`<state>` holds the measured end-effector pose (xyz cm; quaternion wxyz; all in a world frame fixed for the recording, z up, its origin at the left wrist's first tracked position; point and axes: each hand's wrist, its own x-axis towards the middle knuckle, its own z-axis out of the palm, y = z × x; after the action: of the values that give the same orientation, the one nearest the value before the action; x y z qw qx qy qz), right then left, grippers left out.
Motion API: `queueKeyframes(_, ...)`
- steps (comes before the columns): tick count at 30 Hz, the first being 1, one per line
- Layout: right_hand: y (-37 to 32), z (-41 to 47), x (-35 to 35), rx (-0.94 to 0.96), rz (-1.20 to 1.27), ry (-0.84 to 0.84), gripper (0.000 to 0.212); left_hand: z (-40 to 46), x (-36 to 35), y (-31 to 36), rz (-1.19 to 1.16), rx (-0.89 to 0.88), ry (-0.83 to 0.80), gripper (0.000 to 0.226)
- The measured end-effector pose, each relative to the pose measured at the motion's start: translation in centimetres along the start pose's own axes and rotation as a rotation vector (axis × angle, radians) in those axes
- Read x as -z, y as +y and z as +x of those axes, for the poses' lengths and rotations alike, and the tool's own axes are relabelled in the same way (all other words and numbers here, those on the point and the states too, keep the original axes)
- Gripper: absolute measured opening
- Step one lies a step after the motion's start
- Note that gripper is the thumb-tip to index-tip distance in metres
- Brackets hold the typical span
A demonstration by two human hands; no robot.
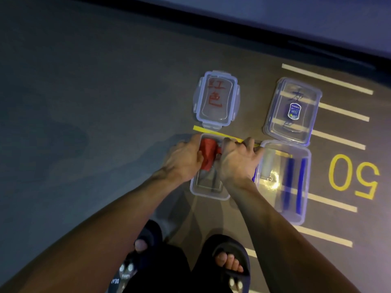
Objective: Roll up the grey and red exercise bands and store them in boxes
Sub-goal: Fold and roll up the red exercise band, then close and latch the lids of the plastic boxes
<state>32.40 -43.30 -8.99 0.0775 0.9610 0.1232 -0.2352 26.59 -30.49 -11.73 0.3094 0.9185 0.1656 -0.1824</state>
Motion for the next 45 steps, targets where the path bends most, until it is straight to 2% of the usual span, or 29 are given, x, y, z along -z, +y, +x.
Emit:
queueKeyframes(8, -0.5, -0.3, -0.3, -0.014, -0.016, -0.073, 0.037, -0.1, 0.0, -0.2, -0.051, 0.009, -0.005, 0.042)
queueKeyframes(14, -0.4, -0.4, -0.6, -0.087, 0.113, -0.059, 0.027, -0.1, 0.1, -0.1, -0.053, -0.012, 0.003, 0.041)
queueKeyframes(22, -0.5, 0.0, 0.8, -0.069, 0.103, -0.158, 0.031, 0.0, 0.5, -0.6, -0.144, 0.010, -0.065, 0.040)
queueKeyframes(27, -0.1, -0.1, 2.5, -0.030, -0.022, -0.252, 0.036, 0.4, 1.0, -1.0, -0.184, 0.041, -0.117, 0.033)
queueKeyframes(31, 0.6, -0.2, 2.3, -0.028, 0.094, -0.183, 0.030, 1.3, 1.3, -1.8, -0.195, 0.076, -0.079, 0.032)
queueKeyframes(33, 1.2, 0.2, 2.3, -0.032, 0.188, -0.118, 0.027, 2.1, 1.4, -2.4, -0.262, 0.115, -0.049, 0.027)
queueKeyframes(36, 1.9, 1.7, 2.7, -0.080, 0.468, -0.048, 0.023, 4.0, 1.7, -2.8, -0.403, 0.202, 0.004, 0.015)
queueKeyframes(39, 1.8, 3.4, 2.9, -0.059, 0.658, 0.004, 0.031, 6.6, 2.1, -2.6, -0.661, 0.374, 0.016, 0.020)
queueKeyframes(43, 1.7, 5.6, 1.7, -0.011, 0.616, -0.082, 0.053, 8.7, 2.6, -1.2, -0.916, 0.487, 0.042, 0.011)
queueKeyframes(45, 1.7, 6.2, 1.1, -0.012, 0.561, -0.127, 0.059, 9.2, 2.5, -0.7, -0.981, 0.521, 0.059, 0.016)
